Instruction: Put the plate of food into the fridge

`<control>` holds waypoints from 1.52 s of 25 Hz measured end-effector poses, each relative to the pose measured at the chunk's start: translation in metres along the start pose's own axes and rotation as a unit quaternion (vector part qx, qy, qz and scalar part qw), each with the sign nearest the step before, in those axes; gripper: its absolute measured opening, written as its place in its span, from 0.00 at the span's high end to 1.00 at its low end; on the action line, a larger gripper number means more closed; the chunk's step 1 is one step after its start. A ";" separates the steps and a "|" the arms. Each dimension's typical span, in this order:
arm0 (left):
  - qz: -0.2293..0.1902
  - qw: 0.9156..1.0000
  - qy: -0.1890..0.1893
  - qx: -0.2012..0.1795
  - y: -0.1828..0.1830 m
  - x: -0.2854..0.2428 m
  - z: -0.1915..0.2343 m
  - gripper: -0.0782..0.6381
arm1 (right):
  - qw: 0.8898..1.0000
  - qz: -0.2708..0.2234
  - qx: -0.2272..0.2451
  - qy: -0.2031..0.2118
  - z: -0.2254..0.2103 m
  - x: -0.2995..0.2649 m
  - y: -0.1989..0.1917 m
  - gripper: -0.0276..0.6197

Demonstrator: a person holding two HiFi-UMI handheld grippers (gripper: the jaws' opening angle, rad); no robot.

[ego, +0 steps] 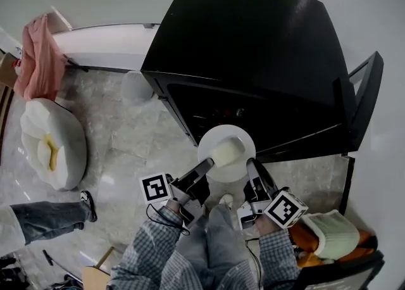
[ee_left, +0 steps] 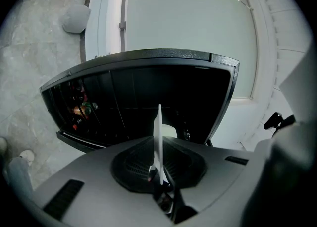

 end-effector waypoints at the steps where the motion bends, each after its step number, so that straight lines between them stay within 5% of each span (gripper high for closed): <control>1: -0.001 1.000 0.000 0.000 0.001 -0.003 0.004 0.84 | 1.000 0.001 -0.001 -0.002 -0.004 -0.004 0.001 0.86; 38: -0.066 0.998 0.022 -0.008 0.045 -0.042 0.113 0.84 | 0.991 0.019 0.117 -0.068 -0.080 -0.111 0.007 0.86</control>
Point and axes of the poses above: the fingertips, and each gripper's own axes: x backward along the fingers, z to its left, y out of its top, the point moved 5 cm from there along x, backward along the fingers, and after that the axes turned 10 degrees about -y, right-handed, at the moved point
